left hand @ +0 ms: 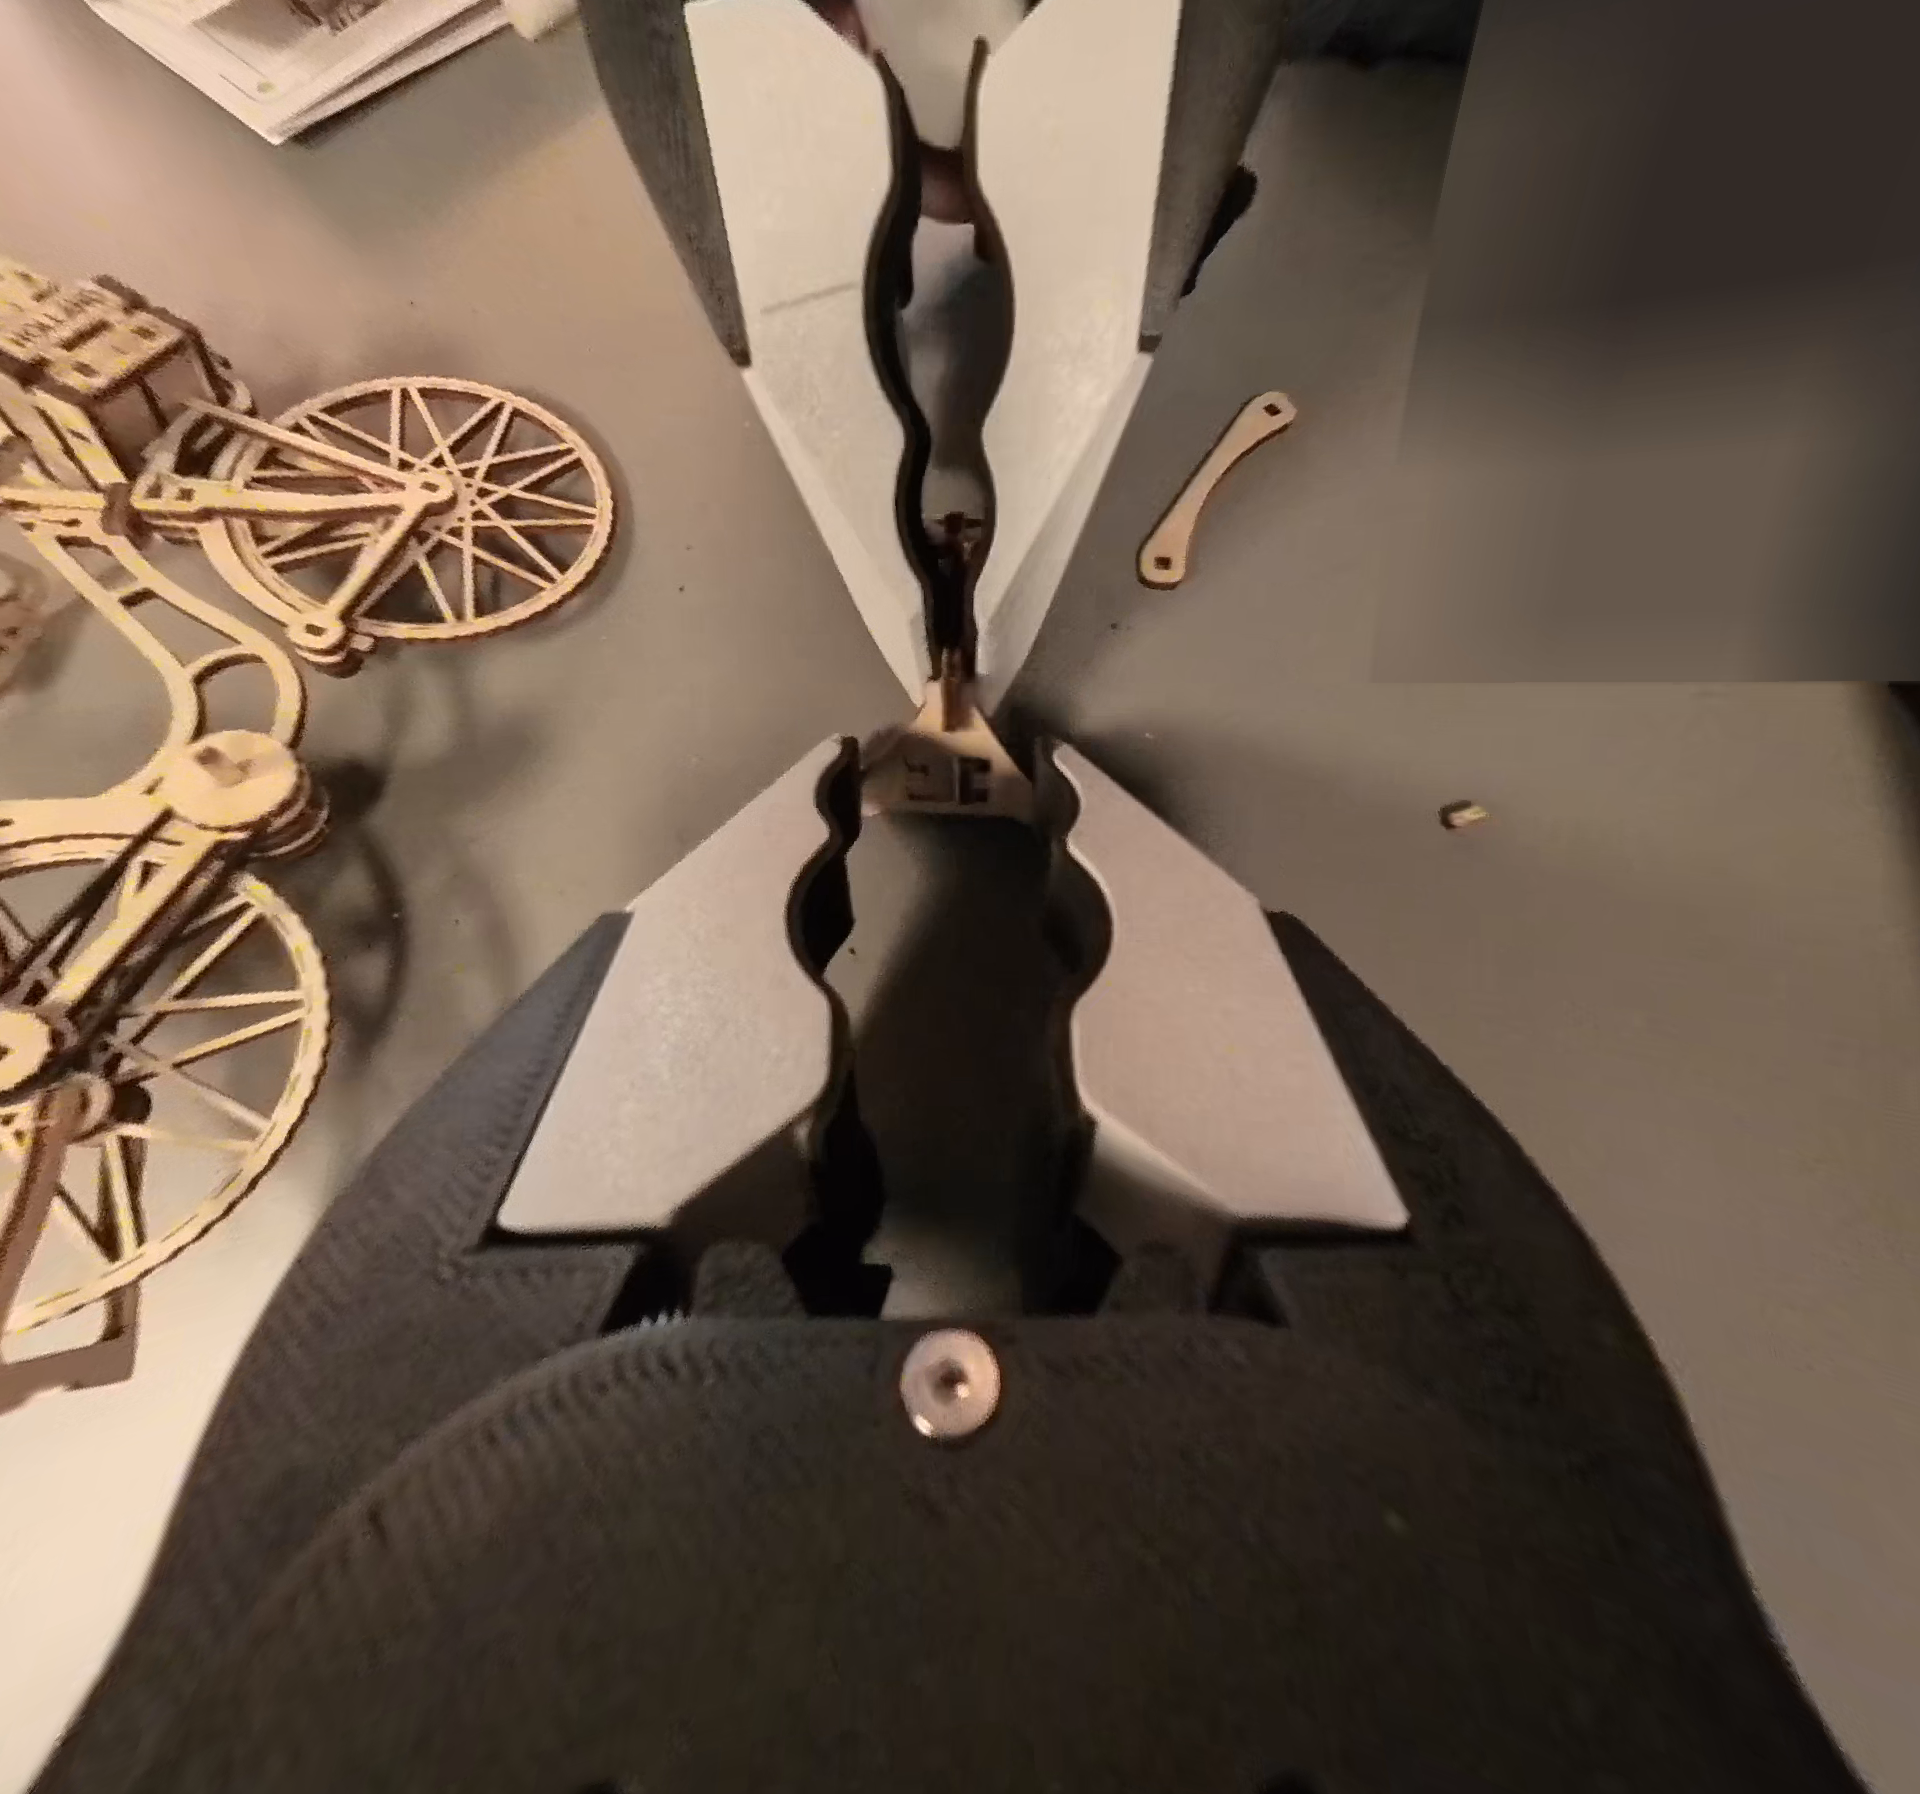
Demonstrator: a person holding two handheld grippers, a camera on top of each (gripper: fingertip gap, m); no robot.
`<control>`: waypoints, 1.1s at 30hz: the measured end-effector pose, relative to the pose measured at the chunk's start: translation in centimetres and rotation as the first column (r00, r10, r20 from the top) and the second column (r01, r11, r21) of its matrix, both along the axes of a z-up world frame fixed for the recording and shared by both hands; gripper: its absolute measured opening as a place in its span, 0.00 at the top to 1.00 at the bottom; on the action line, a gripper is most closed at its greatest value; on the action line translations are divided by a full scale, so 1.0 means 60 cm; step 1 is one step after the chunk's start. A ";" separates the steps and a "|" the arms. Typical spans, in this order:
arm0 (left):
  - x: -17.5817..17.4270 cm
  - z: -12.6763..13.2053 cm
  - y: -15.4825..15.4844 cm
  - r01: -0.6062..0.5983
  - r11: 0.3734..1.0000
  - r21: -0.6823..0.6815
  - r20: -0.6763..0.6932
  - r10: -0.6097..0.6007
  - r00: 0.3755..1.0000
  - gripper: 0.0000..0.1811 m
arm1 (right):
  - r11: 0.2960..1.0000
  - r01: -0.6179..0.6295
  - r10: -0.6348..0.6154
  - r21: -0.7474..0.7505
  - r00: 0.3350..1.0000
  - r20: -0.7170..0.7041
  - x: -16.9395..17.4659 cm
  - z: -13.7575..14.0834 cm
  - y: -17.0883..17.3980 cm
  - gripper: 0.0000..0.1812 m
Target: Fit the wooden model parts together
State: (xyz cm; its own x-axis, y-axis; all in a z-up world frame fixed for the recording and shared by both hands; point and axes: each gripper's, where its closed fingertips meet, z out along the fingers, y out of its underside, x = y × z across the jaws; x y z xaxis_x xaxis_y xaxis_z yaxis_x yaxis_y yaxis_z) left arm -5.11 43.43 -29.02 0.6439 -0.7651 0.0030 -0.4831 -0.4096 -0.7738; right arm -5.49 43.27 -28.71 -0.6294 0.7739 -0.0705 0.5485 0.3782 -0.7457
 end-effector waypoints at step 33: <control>0.000 -0.004 -0.011 0.041 0.999 0.015 -0.025 -0.041 0.999 0.78 | 1.000 -0.021 0.022 0.023 1.000 -0.020 0.004 -0.001 -0.005 1.00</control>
